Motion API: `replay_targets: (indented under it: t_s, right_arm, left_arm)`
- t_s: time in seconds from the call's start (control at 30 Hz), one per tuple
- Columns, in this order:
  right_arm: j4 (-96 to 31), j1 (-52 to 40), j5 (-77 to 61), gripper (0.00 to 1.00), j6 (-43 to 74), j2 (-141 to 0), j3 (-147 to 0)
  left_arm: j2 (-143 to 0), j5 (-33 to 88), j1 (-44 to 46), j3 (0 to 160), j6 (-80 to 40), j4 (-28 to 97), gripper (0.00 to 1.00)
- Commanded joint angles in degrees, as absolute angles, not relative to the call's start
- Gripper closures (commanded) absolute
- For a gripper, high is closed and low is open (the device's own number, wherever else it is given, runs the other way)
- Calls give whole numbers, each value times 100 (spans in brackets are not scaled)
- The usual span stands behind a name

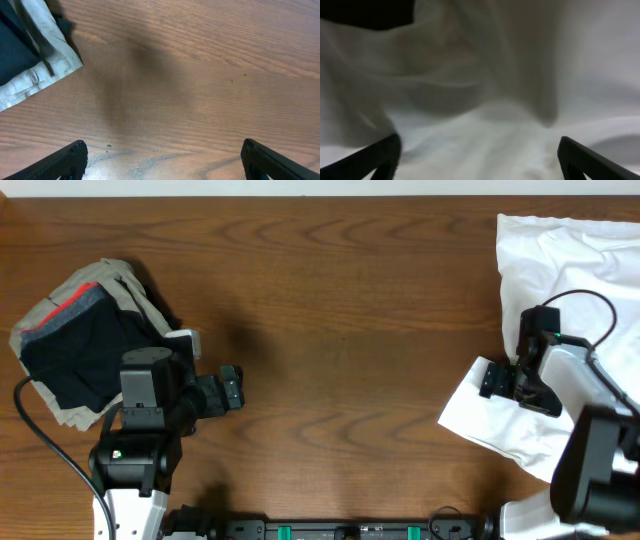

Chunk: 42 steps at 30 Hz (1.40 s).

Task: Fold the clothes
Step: 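Reach the right gripper to the white T-shirt and grasp it, then drag the white T-shirt leftward toward the table center with the right gripper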

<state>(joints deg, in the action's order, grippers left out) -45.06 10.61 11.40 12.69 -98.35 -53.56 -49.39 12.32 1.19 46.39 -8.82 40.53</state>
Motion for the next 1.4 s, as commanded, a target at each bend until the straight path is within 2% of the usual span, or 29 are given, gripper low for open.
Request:
replay_targets:
  t_s: [0.0,0.03,0.07,0.1,0.13,0.17,0.2,0.27,0.33,0.53,0.8,1.03,1.13,1.2,1.23,1.27,1.3,1.37]
  right_arm:
    - [-4344,1085,1022,1,1391,-10287,-5319]
    - [-4303,1085,976,1,1391,-10422,-5319]
    - [-4263,1087,941,6,1391,-10554,-5319]
    - [-4235,1085,910,17,1391,-10663,-5319]
    - [-4195,1087,845,39,1393,-10777,-5319]
    - [-4150,1085,746,57,1391,-10886,-5319]
    - [-4106,1085,626,69,1391,-10962,-5319]
    - [-3999,1081,263,88,1354,-11080,-5319]
    - [-3859,1063,-281,99,1133,-11102,-5319]
    - [-3465,722,-1494,99,563,-10967,-5325]
    - [-2244,-499,-2906,99,550,-10787,-5478]
    - [311,-1765,-2834,99,1730,-10790,-5909]
    - [1431,-2239,-2171,98,2141,-10790,-6191]
    - [1693,-2480,-1509,96,2272,-10790,-6458]
    - [1695,-2563,-1240,94,2270,-10790,-6598]
    - [1647,-2630,-1000,85,2263,-10790,-6759]
    - [1544,-2657,-873,67,2250,-10790,-6910]
    - [1184,-2606,-880,39,2073,-10768,-7201]
  left_arm:
    - [-4934,1306,121,4748,-891,4066,2]
    - [-4934,1306,121,4748,-891,4069,2]
    - [-4934,1306,121,4748,-891,4069,2]
    - [-4934,1306,121,4748,-891,4069,2]
    - [-4934,1306,121,4748,-891,4069,2]
    - [-4934,1306,121,4748,-891,4069,2]
    - [-4934,1306,121,4748,-891,4066,2]
    - [-4934,1306,121,4748,-891,4066,2]
    - [-4934,1306,121,4748,-891,4066,2]
    - [-4934,1302,121,4748,-891,4066,2]
    - [-4934,1282,121,4748,-891,4021,2]
    - [-4934,1282,121,4748,-891,3986,2]
    - [-4934,1282,121,4748,-891,3938,2]
    - [-4934,1282,121,4748,-891,3903,2]
    - [-4934,1282,121,4748,-891,3889,2]
    - [-4934,1284,121,4748,-891,3872,2]
    - [-4934,1284,121,4748,-891,3857,2]
    - [-4934,1284,121,4748,-891,3850,2]
